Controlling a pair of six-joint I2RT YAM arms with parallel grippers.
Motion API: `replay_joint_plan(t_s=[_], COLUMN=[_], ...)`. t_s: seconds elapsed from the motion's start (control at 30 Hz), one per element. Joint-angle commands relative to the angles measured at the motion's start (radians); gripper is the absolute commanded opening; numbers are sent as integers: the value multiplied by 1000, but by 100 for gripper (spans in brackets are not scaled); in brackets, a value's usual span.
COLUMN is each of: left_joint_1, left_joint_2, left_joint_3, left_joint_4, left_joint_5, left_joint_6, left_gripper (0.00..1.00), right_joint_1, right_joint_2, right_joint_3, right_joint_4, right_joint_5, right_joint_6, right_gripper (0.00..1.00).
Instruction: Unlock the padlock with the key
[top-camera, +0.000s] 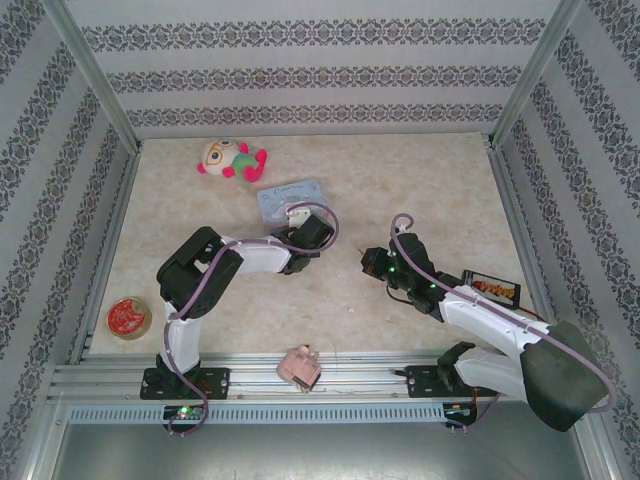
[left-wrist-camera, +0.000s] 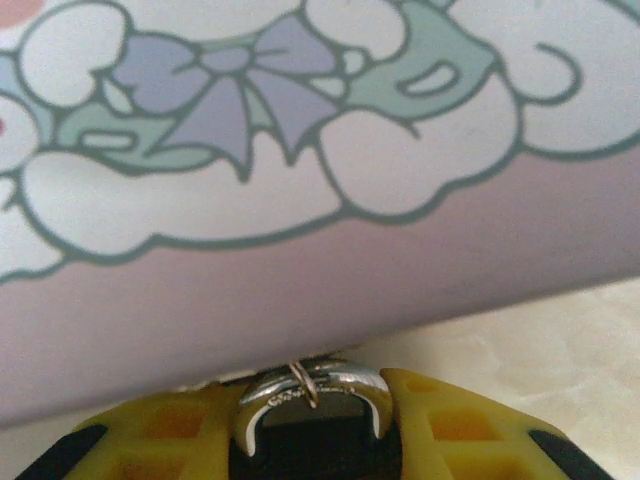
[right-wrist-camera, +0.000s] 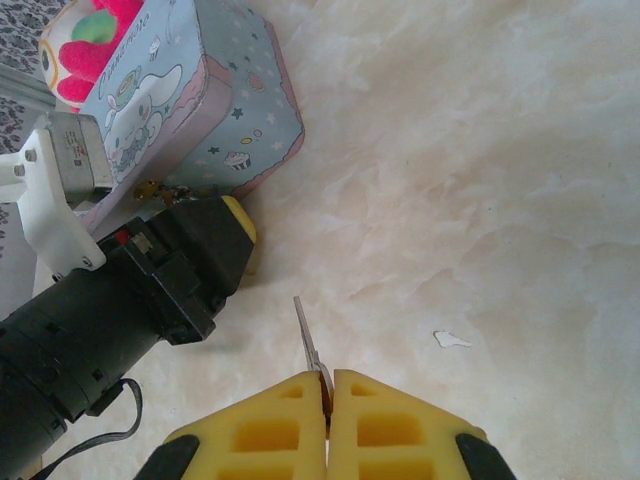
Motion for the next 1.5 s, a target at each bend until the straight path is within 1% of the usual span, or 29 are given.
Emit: replay_joint_plan(t_s=[0.0, 0.13, 0.3, 0.4, 0.57, 0.67, 0.87, 1.0, 1.1, 1.2, 1.3, 1.47], left_joint_1=[7, 7, 7, 7, 7, 8, 11, 22, 29, 32, 33, 36], left_joint_2=[-67, -100, -132, -137, -145, -149, -145, -142, -131, -115, -103, -94], left_joint_3=[-9, -15, -32, -33, -63, -81, -99, -141, -153, -165, -184, -204], left_joint_4=[-16, -60, -78, -83, -25, 16, 61, 151, 183, 216, 264, 298], left_joint_5=[55, 127, 261, 335, 426, 466, 519, 556, 593, 620, 641, 658], left_joint_6=[-23, -124, -271, -354, -492, -555, -606, -656, -679, -701, -725, -755], left_gripper=[3, 1, 0, 0, 0, 0, 0, 0, 0, 0, 0, 0], right_joint_1=[6, 23, 58, 73, 86, 108, 150, 163, 175, 177, 180, 185], right_joint_2=[-17, -13, 9, 34, 94, 132, 210, 269, 305, 338, 355, 336], right_joint_3=[-34, -68, -98, -113, -228, -245, -209, -197, -193, -182, -189, -204], right_joint_4=[49, 116, 169, 194, 358, 421, 470, 542, 606, 628, 700, 733], right_joint_5=[15, 18, 27, 27, 29, 33, 35, 42, 52, 55, 67, 124], right_joint_6=[-44, -68, -102, -94, -51, -65, -107, -105, -106, -111, -114, -127], right_gripper=[0, 0, 0, 0, 0, 0, 0, 0, 0, 0, 0, 0])
